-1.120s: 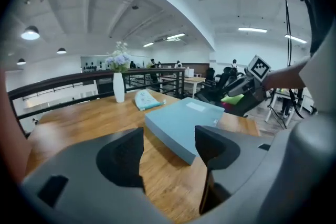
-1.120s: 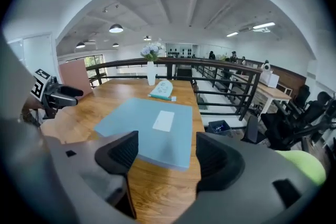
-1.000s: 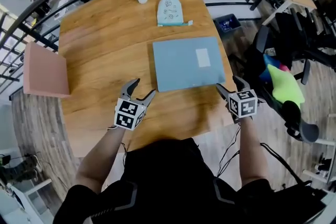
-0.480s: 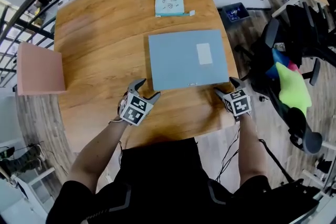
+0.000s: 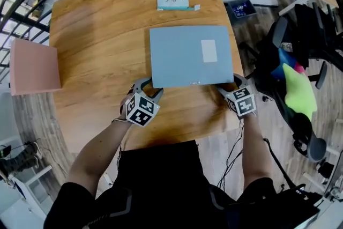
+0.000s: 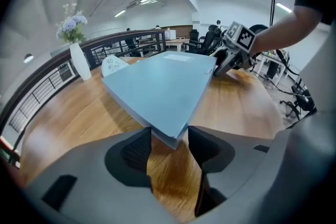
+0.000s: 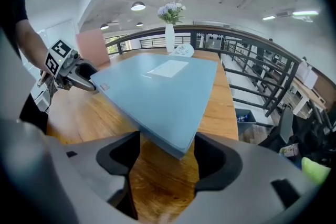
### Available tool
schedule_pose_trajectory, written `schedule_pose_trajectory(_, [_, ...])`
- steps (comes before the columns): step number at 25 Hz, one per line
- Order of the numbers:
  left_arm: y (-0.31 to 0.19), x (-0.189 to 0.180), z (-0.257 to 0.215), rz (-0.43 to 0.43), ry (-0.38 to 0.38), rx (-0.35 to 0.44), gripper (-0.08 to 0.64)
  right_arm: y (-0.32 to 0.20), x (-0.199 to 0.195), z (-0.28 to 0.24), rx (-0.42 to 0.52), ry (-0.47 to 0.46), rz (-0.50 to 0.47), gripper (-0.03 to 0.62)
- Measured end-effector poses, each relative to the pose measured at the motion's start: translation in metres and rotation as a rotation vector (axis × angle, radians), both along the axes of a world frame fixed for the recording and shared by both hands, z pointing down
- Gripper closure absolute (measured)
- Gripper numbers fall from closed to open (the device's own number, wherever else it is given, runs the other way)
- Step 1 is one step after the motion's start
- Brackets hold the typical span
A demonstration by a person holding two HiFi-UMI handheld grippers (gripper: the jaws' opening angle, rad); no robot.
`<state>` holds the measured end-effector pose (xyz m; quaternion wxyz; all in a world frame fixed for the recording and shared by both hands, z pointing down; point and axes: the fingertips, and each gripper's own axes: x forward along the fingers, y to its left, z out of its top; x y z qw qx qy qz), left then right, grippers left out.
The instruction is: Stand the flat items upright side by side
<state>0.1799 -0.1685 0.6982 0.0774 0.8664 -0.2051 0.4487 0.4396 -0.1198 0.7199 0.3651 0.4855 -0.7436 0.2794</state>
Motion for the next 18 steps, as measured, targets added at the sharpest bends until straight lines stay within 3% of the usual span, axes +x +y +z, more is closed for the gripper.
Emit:
schedule_pose_trajectory(9, [-0.007,-0.008,0.006,-0.032,-0.039,-0.003,0.334,-0.004,-0.009,0.000,-0.007,0.068,0.017,0.270])
schedule_pose_trajectory(18, [-0.008,-0.065,0.009,-0.165,-0.099,-0.022,0.336,-0.014,-0.063,-0.014,-0.010,0.080,-0.029,0.282])
